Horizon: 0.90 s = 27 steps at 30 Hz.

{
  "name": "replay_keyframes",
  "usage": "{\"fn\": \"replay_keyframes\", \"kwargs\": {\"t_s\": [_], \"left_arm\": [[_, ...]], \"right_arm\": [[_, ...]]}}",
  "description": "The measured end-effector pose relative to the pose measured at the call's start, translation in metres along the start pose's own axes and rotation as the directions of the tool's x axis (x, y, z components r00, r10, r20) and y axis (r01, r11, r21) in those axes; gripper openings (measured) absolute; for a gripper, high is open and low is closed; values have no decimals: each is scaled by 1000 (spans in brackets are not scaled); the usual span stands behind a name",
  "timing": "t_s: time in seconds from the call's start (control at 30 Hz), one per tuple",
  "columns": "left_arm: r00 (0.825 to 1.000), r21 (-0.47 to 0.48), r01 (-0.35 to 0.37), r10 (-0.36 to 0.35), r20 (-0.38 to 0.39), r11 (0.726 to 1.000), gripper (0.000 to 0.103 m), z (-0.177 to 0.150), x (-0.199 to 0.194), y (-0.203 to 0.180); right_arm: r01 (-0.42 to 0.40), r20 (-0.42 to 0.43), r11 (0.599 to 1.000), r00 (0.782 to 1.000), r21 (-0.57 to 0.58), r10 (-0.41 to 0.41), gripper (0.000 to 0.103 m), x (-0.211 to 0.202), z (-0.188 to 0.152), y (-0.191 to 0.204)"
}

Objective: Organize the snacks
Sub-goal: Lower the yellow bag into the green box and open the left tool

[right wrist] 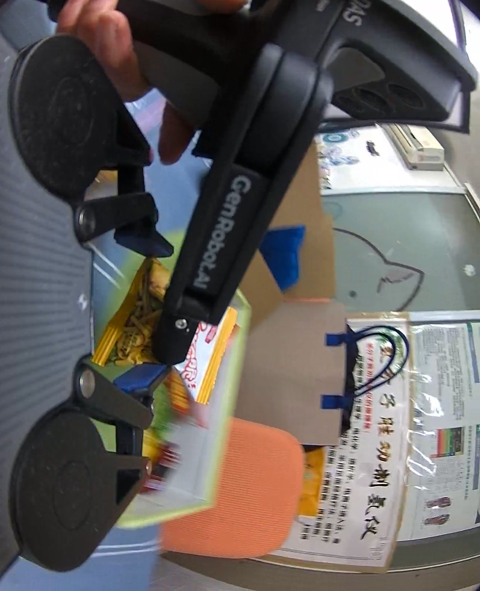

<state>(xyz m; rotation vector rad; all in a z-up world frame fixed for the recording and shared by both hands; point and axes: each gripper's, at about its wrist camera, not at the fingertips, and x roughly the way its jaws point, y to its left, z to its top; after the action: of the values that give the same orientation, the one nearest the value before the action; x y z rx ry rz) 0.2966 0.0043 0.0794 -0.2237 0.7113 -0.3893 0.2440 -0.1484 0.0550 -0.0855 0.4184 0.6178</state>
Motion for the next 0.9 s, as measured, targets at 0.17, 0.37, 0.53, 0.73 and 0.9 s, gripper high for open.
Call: {"fn": "replay_keyframes", "kwargs": {"t_s": [0.17, 0.37, 0.53, 0.73, 0.9], "left_arm": [[998, -18, 17, -18, -63, 1000, 8, 40, 64, -1], [996, -9, -2, 1, -95, 1000, 20, 39, 108, 1], [999, -28, -26, 27, 38, 999, 47, 36, 61, 5], [980, -61, -102, 110, 168, 993, 62, 5, -30, 14], [982, -95, -116, 129, 141, 989, 64, -45, -69, 21]], "right_arm": [[23, -12, 997, 1000, 71, -22, 72, 39, 19, -57], [91, -99, 989, 992, 115, -80, 96, 60, 1, -87], [98, -38, 992, 995, 85, -95, 102, 42, 9, -83], [122, 35, 991, 992, 60, -124, 102, 13, 23, -77], [149, 134, 989, 980, -13, -146, 103, -21, 37, -56]]}}
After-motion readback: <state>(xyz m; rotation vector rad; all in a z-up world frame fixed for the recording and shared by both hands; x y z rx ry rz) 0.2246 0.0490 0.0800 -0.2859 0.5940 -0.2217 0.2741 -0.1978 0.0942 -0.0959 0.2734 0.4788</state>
